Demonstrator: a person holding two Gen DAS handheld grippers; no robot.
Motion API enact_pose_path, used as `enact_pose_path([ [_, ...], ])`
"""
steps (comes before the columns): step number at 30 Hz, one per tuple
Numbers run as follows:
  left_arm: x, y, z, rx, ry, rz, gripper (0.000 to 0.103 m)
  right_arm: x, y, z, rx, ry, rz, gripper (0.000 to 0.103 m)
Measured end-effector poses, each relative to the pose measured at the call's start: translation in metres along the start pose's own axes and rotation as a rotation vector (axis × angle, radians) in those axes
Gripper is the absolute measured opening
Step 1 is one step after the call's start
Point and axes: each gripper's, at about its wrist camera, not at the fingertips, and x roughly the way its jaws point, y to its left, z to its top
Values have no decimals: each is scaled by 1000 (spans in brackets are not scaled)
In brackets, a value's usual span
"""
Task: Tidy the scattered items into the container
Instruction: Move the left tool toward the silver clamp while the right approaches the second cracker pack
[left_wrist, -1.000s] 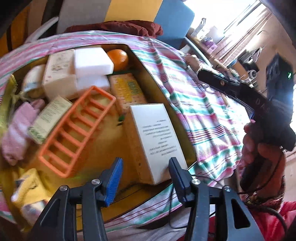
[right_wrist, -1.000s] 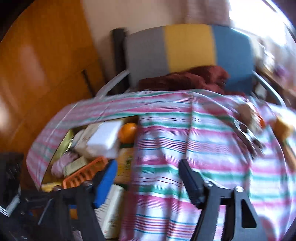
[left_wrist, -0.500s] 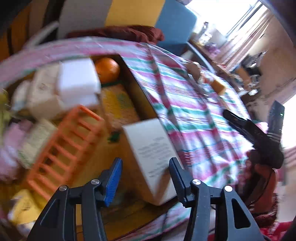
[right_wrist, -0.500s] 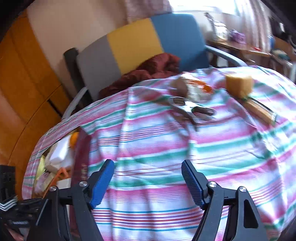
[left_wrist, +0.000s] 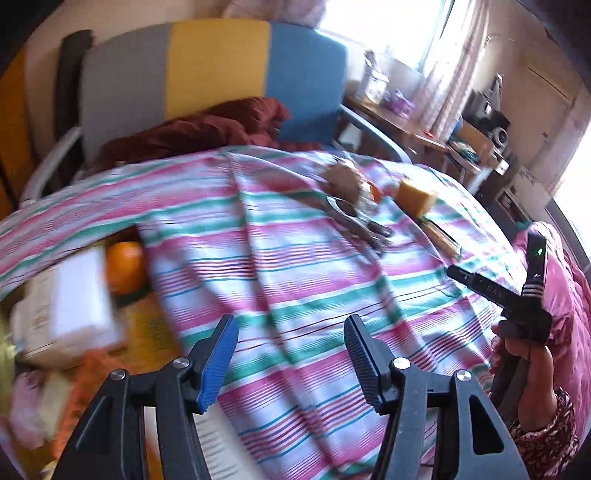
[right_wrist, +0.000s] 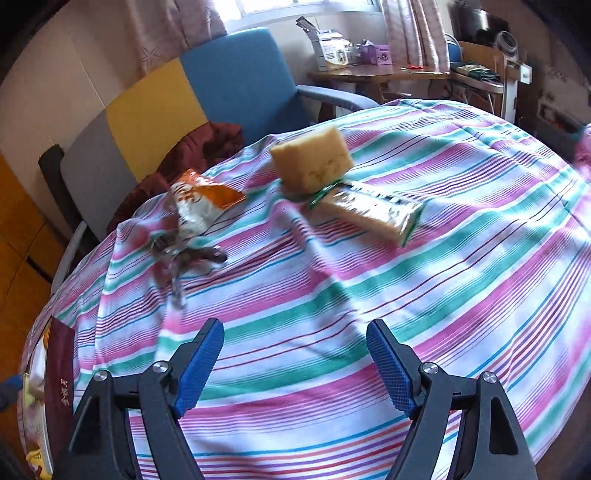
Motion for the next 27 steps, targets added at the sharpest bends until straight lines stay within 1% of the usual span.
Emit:
enact_pose_path([
  [2,15,-15,1,11,30,-16,61,-1,-8,8,-19,-25,-9,83],
  [3,28,-25,3,33,38,-31,61,-1,-10,13,-34,-36,-19,83],
  [5,50,-41,8,62,52,-29,61,1,-19,25,-65,-59,-47,83],
  [6,62,-49,11,69,66,-40,61,4,-24,32,-77,-68,-61,83],
  [9,81,-61,22,48,89,-82,61,18,-42,51,-88,-69,-91,86],
  [11,90,-68,32,44,91,-88,61,29,-52,60,-107,-66,-101,86],
  [15,112,-83,56,71,113,-65,61,50,-57,69,-183,-42,-87,86],
  [17,120,-88,66,77,119,-39,61,62,-58,72,-206,-16,-88,86],
  [20,135,-92,79,80,139,-25,61,70,-62,74,-212,-14,-85,86],
  [24,158,-96,90,96,175,36,61,73,-67,77,-199,-23,-76,85],
  [25,163,-96,91,95,186,41,61,73,-68,78,-194,-24,-69,84],
  [27,171,-93,92,85,205,48,61,76,-69,78,-186,-18,-53,77],
])
